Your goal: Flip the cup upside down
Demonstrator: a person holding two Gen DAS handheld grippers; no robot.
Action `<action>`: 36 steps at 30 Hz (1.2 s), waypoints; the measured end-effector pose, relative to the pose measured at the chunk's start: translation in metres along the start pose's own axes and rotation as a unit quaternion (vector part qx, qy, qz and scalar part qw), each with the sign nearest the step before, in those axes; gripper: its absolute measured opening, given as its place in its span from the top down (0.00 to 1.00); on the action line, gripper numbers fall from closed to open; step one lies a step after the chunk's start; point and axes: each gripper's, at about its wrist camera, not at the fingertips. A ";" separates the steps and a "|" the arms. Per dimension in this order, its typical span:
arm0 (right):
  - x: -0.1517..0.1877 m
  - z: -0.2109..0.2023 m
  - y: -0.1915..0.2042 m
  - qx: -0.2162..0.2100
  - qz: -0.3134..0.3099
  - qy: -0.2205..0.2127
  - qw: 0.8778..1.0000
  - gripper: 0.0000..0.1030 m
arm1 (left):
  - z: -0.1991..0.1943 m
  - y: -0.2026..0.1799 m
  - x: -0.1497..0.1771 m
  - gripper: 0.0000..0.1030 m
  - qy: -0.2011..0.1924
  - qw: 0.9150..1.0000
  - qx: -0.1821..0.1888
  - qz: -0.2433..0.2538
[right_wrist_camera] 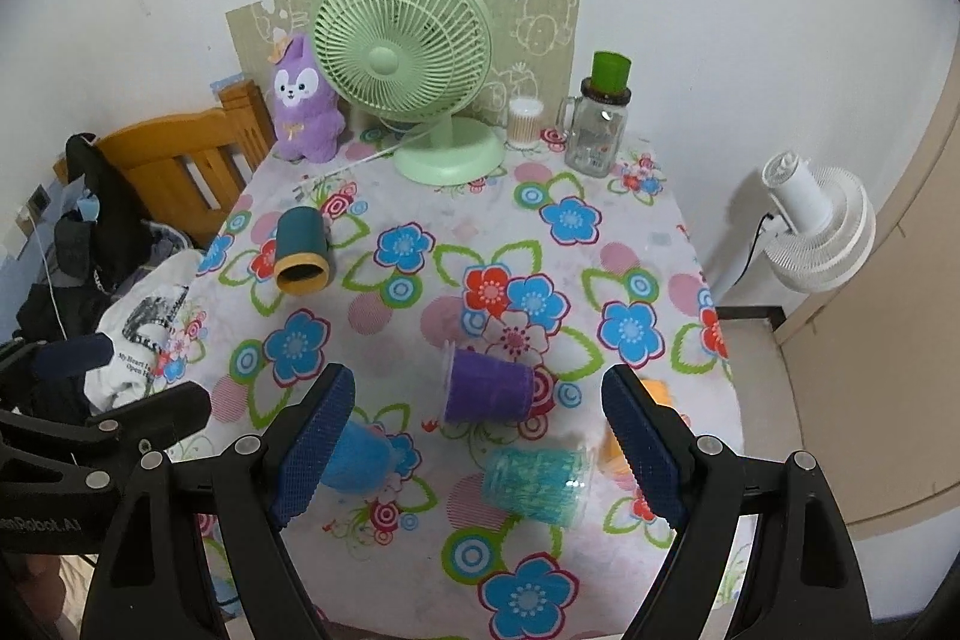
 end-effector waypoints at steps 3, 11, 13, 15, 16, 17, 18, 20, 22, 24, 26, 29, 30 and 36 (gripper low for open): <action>-0.001 -0.009 0.002 0.008 -0.007 -0.012 1.000 0.16 | -0.010 -0.002 0.001 0.01 -0.013 1.000 -0.010 -0.002; 0.000 -0.022 0.000 0.009 -0.006 -0.025 1.000 0.16 | -0.022 -0.008 0.007 0.01 -0.032 0.999 -0.024 -0.001; 0.001 -0.024 -0.001 0.010 -0.004 -0.027 1.000 0.16 | -0.022 -0.009 0.007 0.01 -0.033 0.999 -0.024 -0.001; 0.003 -0.024 -0.001 0.010 -0.003 -0.027 1.000 0.16 | -0.023 -0.010 0.008 0.01 -0.034 0.999 -0.024 -0.001; 0.003 -0.025 -0.001 0.011 -0.002 -0.028 1.000 0.16 | -0.023 -0.010 0.008 0.01 -0.034 0.999 -0.023 0.000; 0.003 -0.026 0.000 0.011 -0.002 -0.029 1.000 0.16 | -0.024 -0.010 0.008 0.01 -0.036 0.999 -0.024 0.000; 0.004 -0.027 -0.001 0.011 0.000 -0.030 1.000 0.16 | -0.024 -0.011 0.009 0.01 -0.036 0.999 -0.024 0.000; 0.005 -0.027 -0.001 0.011 0.002 -0.029 1.000 0.16 | -0.024 -0.011 0.009 0.01 -0.037 0.999 -0.024 0.001; 0.006 -0.027 -0.002 0.010 0.004 -0.030 1.000 0.16 | -0.025 -0.011 0.009 0.01 -0.038 0.999 -0.024 0.002; 0.007 -0.028 -0.003 0.010 0.006 -0.030 0.999 0.16 | -0.027 -0.012 0.010 0.01 -0.041 0.999 -0.025 0.003; 0.009 -0.029 -0.003 0.011 0.007 -0.032 0.999 0.16 | -0.030 -0.013 0.010 0.01 -0.043 0.999 -0.025 0.005; 0.010 -0.031 -0.004 0.011 0.010 -0.036 0.999 0.16 | -0.033 -0.015 0.011 0.01 -0.048 0.998 -0.027 0.009; 0.010 -0.032 -0.005 0.011 0.011 -0.036 0.999 0.16 | -0.034 -0.016 0.012 0.01 -0.050 0.998 -0.028 0.010; 0.012 -0.035 -0.007 0.013 0.016 -0.041 0.999 0.16 | -0.036 -0.019 0.014 0.01 -0.058 0.998 -0.030 0.017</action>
Point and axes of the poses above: each gripper's, at about its wrist camera, not at the fingertips, and z roughly the way its jaws point, y to its left, x to its underside, and after that the axes turned 12 degrees about y, right-handed
